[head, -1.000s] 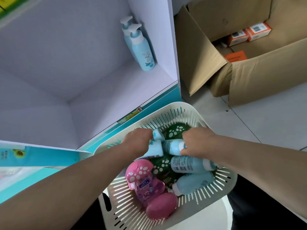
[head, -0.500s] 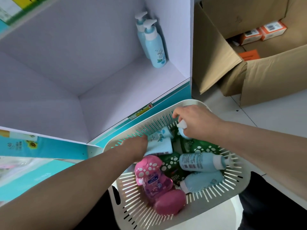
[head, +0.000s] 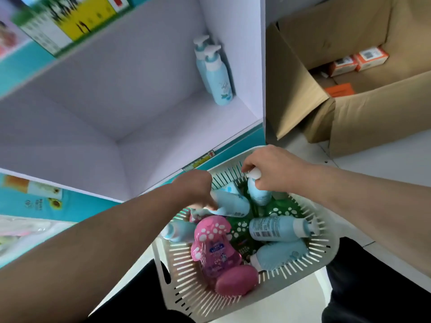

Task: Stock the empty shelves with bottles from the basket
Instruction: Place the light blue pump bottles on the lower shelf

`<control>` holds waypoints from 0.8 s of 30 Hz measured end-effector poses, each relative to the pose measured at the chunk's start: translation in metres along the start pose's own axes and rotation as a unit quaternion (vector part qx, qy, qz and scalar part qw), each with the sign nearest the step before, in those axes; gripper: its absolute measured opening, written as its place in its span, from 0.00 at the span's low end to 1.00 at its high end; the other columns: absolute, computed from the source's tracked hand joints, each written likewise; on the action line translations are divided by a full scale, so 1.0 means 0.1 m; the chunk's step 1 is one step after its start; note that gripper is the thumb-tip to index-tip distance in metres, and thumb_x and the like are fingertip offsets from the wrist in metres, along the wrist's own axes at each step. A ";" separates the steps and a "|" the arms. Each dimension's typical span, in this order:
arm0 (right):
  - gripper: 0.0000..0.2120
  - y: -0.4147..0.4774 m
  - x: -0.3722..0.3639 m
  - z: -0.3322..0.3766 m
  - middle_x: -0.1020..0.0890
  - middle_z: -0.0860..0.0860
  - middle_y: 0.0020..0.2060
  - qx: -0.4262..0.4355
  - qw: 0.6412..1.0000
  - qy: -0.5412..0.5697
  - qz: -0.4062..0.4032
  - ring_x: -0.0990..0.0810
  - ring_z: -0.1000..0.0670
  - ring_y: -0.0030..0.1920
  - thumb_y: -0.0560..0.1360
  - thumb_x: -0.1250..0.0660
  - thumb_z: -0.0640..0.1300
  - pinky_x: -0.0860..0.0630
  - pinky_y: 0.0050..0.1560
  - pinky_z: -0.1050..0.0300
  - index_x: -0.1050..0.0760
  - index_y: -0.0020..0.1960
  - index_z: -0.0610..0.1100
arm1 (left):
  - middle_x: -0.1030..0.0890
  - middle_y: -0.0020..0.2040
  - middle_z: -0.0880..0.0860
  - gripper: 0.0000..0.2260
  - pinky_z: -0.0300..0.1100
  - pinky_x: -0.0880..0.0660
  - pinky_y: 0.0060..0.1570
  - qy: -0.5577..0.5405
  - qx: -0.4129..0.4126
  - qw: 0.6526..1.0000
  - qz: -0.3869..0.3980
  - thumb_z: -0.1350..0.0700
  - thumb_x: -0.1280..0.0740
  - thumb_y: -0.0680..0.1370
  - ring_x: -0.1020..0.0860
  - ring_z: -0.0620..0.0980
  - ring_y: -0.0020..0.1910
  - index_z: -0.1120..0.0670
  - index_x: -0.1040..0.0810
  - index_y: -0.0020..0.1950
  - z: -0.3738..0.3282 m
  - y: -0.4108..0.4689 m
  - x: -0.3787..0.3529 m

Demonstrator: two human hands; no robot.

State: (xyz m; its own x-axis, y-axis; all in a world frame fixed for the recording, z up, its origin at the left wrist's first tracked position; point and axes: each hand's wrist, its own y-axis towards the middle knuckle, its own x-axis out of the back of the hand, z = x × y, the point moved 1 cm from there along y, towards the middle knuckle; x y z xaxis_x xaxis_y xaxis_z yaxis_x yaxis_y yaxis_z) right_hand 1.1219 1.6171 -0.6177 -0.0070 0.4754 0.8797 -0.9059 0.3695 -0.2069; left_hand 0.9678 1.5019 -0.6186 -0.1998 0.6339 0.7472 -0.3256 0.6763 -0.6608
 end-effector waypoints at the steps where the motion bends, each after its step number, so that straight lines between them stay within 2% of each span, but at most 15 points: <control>1: 0.21 0.01 0.07 0.03 0.20 0.55 0.58 -0.001 1.000 0.002 -0.007 0.25 0.52 0.60 0.69 0.35 0.39 0.31 0.56 0.62 0.23 0.62 0.50 | 0.21 0.43 0.51 0.22 0.42 0.29 0.41 -0.026 0.008 1.000 -0.016 0.42 0.24 0.66 0.23 0.52 0.44 0.56 0.19 0.51 0.03 -0.06 0.14; 3: 0.21 0.01 0.24 0.10 0.20 0.54 0.57 -0.009 0.999 0.009 -0.032 0.24 0.51 0.59 0.69 0.34 0.39 0.30 0.55 0.61 0.23 0.61 0.50 | 0.21 0.51 0.51 0.22 0.43 0.27 0.48 -0.075 0.025 0.995 -0.054 0.43 0.23 0.66 0.24 0.52 0.50 0.54 0.19 0.54 0.10 -0.20 0.41; 5: 0.21 0.00 0.44 0.17 0.18 0.54 0.55 -0.019 0.997 0.034 -0.069 0.22 0.51 0.58 0.68 0.33 0.40 0.29 0.54 0.62 0.22 0.60 0.50 | 0.21 0.53 0.52 0.21 0.41 0.25 0.50 -0.155 0.046 0.982 -0.097 0.48 0.21 0.65 0.24 0.52 0.51 0.54 0.19 0.55 0.21 -0.36 0.66; 8: 0.20 -0.02 0.71 0.24 0.17 0.54 0.54 -0.024 0.988 0.090 -0.125 0.21 0.55 0.56 0.68 0.30 0.38 0.30 0.53 0.67 0.21 0.59 0.49 | 0.19 0.50 0.55 0.19 0.47 0.19 0.48 -0.320 0.064 0.934 -0.146 0.56 0.21 0.66 0.21 0.53 0.46 0.57 0.19 0.55 0.37 -0.52 0.95; 11: 0.19 -0.03 0.91 0.27 0.17 0.53 0.54 -0.021 0.973 0.130 -0.189 0.20 0.54 0.56 0.69 0.30 0.37 0.28 0.58 0.64 0.20 0.59 0.47 | 0.19 0.48 0.56 0.15 0.47 0.18 0.45 -0.417 0.074 0.882 -0.206 0.59 0.21 0.66 0.21 0.53 0.44 0.55 0.19 0.51 0.42 -0.54 1.12; 14: 0.18 -0.04 1.02 0.27 0.17 0.52 0.53 -0.020 0.954 0.165 -0.249 0.20 0.53 0.54 0.69 0.31 0.37 0.29 0.55 0.66 0.19 0.58 0.47 | 0.19 0.47 0.53 0.16 0.51 0.18 0.46 -0.428 0.082 0.851 -0.291 0.58 0.22 0.65 0.20 0.54 0.45 0.52 0.19 0.51 0.32 -0.38 1.22; 16: 0.17 -0.02 1.07 0.21 0.16 0.52 0.52 -0.025 0.944 0.169 -0.283 0.20 0.52 0.53 0.69 0.32 0.38 0.29 0.53 0.65 0.19 0.56 0.49 | 0.20 0.48 0.52 0.16 0.49 0.19 0.46 -0.410 0.079 0.845 -0.335 0.57 0.23 0.65 0.20 0.54 0.45 0.51 0.20 0.52 0.21 -0.20 1.26; 19: 0.15 0.01 1.08 0.04 0.17 0.53 0.52 -0.047 0.934 0.171 -0.309 0.20 0.52 0.52 0.70 0.32 0.39 0.31 0.49 0.66 0.18 0.56 0.50 | 0.23 0.51 0.51 0.17 0.42 0.27 0.43 -0.355 0.060 0.861 -0.358 0.61 0.28 0.69 0.25 0.52 0.47 0.52 0.22 0.56 0.05 0.07 1.30; 24: 0.16 0.06 0.93 -0.25 0.19 0.52 0.53 -0.067 0.927 0.166 -0.329 0.21 0.51 0.52 0.72 0.33 0.41 0.30 0.49 0.62 0.19 0.58 0.52 | 0.25 0.57 0.55 0.17 0.44 0.25 0.46 -0.315 0.058 0.878 -0.356 0.65 0.32 0.72 0.26 0.54 0.51 0.52 0.24 0.58 -0.07 0.50 1.31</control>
State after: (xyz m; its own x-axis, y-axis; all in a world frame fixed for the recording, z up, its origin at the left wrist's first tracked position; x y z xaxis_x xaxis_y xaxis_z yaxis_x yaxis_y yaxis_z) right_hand 1.1264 1.6836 -0.5480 0.6797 0.3225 0.6588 -0.6063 0.7525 0.2572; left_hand 0.9320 1.6218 -0.5539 -0.3674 -0.2918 0.8831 -0.6605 0.7504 -0.0268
